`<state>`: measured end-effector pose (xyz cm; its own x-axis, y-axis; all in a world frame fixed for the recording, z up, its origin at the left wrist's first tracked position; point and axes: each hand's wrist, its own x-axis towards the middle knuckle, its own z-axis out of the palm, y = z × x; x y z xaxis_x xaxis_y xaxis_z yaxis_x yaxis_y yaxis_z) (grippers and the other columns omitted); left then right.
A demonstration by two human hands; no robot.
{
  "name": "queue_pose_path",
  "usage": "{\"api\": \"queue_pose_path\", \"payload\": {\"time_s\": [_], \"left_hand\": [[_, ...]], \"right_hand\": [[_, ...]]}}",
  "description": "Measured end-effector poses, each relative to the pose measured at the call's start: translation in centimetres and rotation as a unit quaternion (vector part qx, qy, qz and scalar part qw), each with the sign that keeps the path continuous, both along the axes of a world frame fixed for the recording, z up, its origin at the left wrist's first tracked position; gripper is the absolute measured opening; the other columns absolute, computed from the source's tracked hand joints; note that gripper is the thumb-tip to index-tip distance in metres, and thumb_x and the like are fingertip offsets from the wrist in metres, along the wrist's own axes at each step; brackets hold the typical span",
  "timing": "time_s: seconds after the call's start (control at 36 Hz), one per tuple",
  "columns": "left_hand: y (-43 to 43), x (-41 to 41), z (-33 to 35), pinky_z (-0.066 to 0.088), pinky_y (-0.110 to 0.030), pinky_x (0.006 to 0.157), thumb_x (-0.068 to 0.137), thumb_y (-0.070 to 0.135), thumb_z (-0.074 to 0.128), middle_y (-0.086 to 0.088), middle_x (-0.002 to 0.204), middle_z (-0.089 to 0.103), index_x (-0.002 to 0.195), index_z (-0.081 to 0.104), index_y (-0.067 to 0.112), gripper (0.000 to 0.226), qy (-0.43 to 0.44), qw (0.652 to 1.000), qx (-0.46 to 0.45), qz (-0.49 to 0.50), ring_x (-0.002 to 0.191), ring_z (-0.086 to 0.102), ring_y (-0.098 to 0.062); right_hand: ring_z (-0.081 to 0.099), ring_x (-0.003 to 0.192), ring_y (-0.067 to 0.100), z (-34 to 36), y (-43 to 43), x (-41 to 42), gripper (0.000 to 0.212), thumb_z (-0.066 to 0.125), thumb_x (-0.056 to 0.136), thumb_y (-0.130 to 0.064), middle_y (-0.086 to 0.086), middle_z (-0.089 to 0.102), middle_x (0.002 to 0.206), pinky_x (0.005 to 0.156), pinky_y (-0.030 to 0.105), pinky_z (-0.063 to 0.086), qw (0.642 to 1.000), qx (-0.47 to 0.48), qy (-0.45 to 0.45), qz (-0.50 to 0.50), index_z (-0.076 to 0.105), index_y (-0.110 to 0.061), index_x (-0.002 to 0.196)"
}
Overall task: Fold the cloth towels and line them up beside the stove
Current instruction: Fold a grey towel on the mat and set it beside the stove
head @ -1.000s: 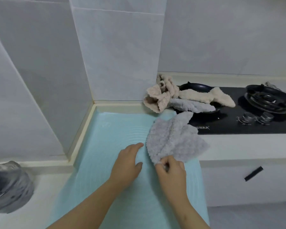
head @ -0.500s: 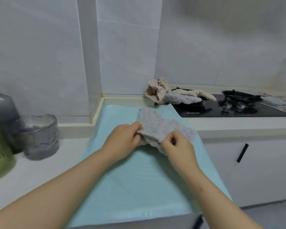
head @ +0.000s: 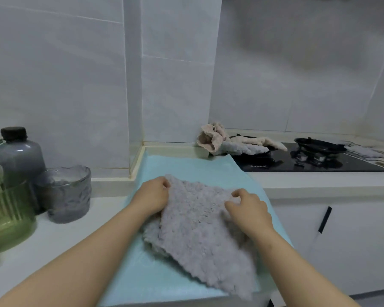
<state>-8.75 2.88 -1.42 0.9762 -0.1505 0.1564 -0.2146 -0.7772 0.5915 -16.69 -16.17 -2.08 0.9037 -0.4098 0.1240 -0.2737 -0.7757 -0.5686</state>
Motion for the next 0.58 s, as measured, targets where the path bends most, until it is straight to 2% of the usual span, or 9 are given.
{"api": "queue_pose_path", "payload": {"time_s": [0.06, 0.08, 0.17, 0.25, 0.31, 0.36, 0.44, 0.5, 0.58], "left_hand": [[-0.7, 1.8, -0.8, 0.041, -0.029, 0.090, 0.093, 0.011, 0.037, -0.012, 0.128, 0.054, 0.122, 0.051, 0.011, 0.032, 0.024, 0.998, 0.057, 0.019, 0.115, 0.051, -0.028], [-1.0, 2.5, -1.1, 0.041, -0.031, 0.093, 0.093, 0.010, 0.036, -0.013, 0.130, 0.052, 0.124, 0.049, 0.011, 0.034, 0.028, 0.996, 0.080, 0.026, 0.117, 0.050, -0.029], [-1.8, 4.1, -1.8, 0.044, -0.033, 0.089, 0.091, 0.020, 0.042, -0.011, 0.128, 0.050, 0.129, 0.042, 0.014, 0.038, 0.026, 0.994, 0.106, 0.020, 0.114, 0.050, -0.029], [-2.3, 4.8, -1.9, 0.043, -0.031, 0.083, 0.089, 0.027, 0.049, -0.007, 0.125, 0.051, 0.132, 0.036, 0.019, 0.046, 0.033, 0.994, 0.108, -0.004, 0.110, 0.052, -0.025], [-2.4, 5.0, -1.7, 0.044, -0.031, 0.083, 0.087, 0.027, 0.053, -0.006, 0.121, 0.053, 0.131, 0.035, 0.019, 0.047, 0.049, 0.996, 0.077, -0.010, 0.106, 0.053, -0.024], [-2.4, 5.2, -1.3, 0.044, -0.030, 0.078, 0.085, 0.025, 0.056, -0.005, 0.109, 0.055, 0.125, 0.038, 0.018, 0.045, 0.058, 0.998, 0.014, -0.008, 0.096, 0.055, -0.023], [-2.2, 5.8, -0.6, 0.039, -0.029, 0.068, 0.083, 0.019, 0.056, -0.006, 0.095, 0.056, 0.114, 0.041, 0.019, 0.034, 0.001, 0.997, -0.078, 0.027, 0.083, 0.053, -0.024], [-1.7, 6.3, -0.1, 0.039, -0.031, 0.070, 0.084, 0.015, 0.055, -0.006, 0.101, 0.058, 0.113, 0.042, 0.018, 0.032, -0.064, 0.987, -0.132, 0.057, 0.087, 0.055, -0.027], [-1.0, 7.3, 0.2, 0.036, -0.028, 0.077, 0.087, 0.016, 0.056, 0.000, 0.114, 0.052, 0.123, 0.041, 0.018, 0.040, -0.136, 0.967, -0.199, 0.080, 0.105, 0.053, -0.025]], "right_hand": [[0.035, 0.125, 0.029, 0.0, -0.6, 1.6, 0.045, 0.043, 0.092, -0.033, 0.005, 0.039, 0.139, 0.097, 0.037, 0.033, 0.998, -0.044, 0.047, -0.016, 0.037, -0.024, 0.136], [0.034, 0.125, 0.029, -0.1, -0.7, 2.3, 0.046, 0.043, 0.092, -0.033, 0.006, 0.039, 0.139, 0.098, 0.036, 0.032, 0.996, -0.063, 0.062, -0.021, 0.036, -0.023, 0.136], [0.037, 0.118, 0.029, -1.0, -1.0, 4.3, 0.035, 0.044, 0.092, -0.026, 0.008, 0.045, 0.130, 0.090, 0.033, 0.034, 0.992, -0.100, 0.073, -0.031, 0.045, -0.018, 0.126], [0.046, 0.101, 0.028, -1.8, -1.0, 5.9, 0.018, 0.042, 0.089, -0.009, 0.011, 0.055, 0.117, 0.078, 0.030, 0.037, 0.994, -0.104, 0.032, -0.023, 0.056, -0.011, 0.101], [0.054, 0.096, 0.028, -2.0, -1.1, 6.7, 0.024, 0.040, 0.086, 0.000, 0.012, 0.062, 0.106, 0.073, 0.031, 0.042, 0.996, -0.090, -0.001, -0.006, 0.063, -0.004, 0.095], [0.057, 0.096, 0.027, -1.8, -1.2, 7.5, 0.030, 0.040, 0.084, 0.005, 0.012, 0.064, 0.102, 0.073, 0.031, 0.045, 0.997, -0.072, -0.032, 0.007, 0.066, -0.001, 0.097], [0.056, 0.097, 0.027, -1.3, -1.3, 8.9, 0.033, 0.040, 0.083, 0.006, 0.013, 0.065, 0.102, 0.071, 0.030, 0.042, 0.993, -0.074, -0.093, 0.010, 0.067, -0.004, 0.098], [0.054, 0.097, 0.027, -0.7, -1.4, 10.0, 0.032, 0.039, 0.085, 0.005, 0.013, 0.063, 0.102, 0.070, 0.030, 0.038, 0.987, -0.073, -0.142, 0.005, 0.066, -0.004, 0.099], [0.048, 0.100, 0.027, 0.2, -1.5, 11.5, 0.027, 0.040, 0.091, 0.001, 0.014, 0.059, 0.103, 0.070, 0.029, 0.029, 0.974, -0.081, -0.210, -0.001, 0.065, -0.003, 0.103]]}}
